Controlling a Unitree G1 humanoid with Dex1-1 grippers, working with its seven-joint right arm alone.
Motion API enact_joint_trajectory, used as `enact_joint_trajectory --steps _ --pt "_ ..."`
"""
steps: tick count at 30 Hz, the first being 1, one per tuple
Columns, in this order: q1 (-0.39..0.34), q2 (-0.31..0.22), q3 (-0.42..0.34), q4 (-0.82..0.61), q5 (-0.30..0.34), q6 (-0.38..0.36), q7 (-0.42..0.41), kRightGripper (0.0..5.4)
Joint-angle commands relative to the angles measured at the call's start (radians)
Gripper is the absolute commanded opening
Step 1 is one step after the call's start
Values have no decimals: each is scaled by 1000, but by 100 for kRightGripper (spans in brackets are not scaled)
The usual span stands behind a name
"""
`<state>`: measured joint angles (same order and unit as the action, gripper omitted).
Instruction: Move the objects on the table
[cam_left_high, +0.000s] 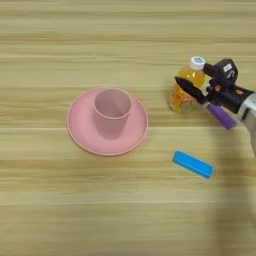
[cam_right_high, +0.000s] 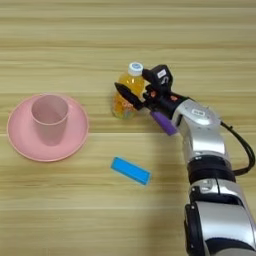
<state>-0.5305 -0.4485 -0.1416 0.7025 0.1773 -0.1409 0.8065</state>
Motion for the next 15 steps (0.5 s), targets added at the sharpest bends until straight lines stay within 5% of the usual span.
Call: enact_joint_trajectory --steps 1,9,15 --pt "-98 -35 -14 -17 -2 -30 -29 352" --pt "-104 -36 -15 -12 3 -39 -23 348" --pt "-70 -19 -7 -162 31 -13 1 346"
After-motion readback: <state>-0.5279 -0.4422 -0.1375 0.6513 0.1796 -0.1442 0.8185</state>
